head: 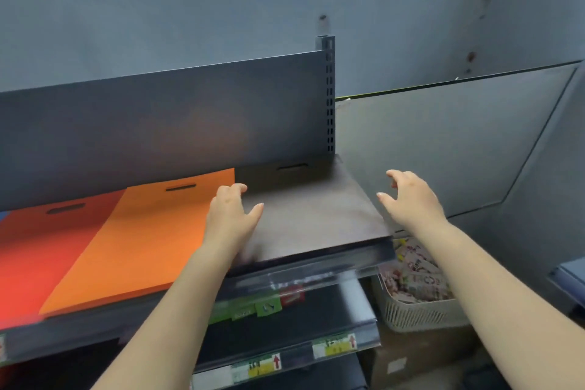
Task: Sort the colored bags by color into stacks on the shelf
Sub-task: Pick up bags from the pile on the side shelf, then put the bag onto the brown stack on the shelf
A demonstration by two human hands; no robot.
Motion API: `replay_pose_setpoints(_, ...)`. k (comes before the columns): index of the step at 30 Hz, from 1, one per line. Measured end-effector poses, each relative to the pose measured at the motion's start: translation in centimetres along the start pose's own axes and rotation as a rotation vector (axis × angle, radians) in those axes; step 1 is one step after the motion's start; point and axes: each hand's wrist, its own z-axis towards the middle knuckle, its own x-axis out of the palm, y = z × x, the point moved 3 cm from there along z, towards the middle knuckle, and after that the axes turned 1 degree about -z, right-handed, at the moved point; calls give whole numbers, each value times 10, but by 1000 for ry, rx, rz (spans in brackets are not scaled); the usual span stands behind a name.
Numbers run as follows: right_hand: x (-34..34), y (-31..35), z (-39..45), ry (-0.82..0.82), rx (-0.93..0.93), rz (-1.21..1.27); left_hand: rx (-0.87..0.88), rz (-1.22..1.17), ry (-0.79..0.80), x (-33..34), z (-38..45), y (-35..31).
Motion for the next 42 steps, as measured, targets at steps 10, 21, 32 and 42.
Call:
replay_pose_setpoints(10, -138, -140, -74, -97, 52, -350, 530, 85, 38, 77, -55, -226)
replay_pose_setpoints(21, -274, -316, -206, -286, 542, -563, 1033, -155, 244, 196, -169, -461)
replay_pose_setpoints(32, -307, -411, -248, -377, 1018, -392, 1296, -163, 469, 288, -210, -573)
replay_pose_setpoints(42, -321, -445, -259, -795, 1090, -51, 1528, -347, 633, 303, -225, -610)
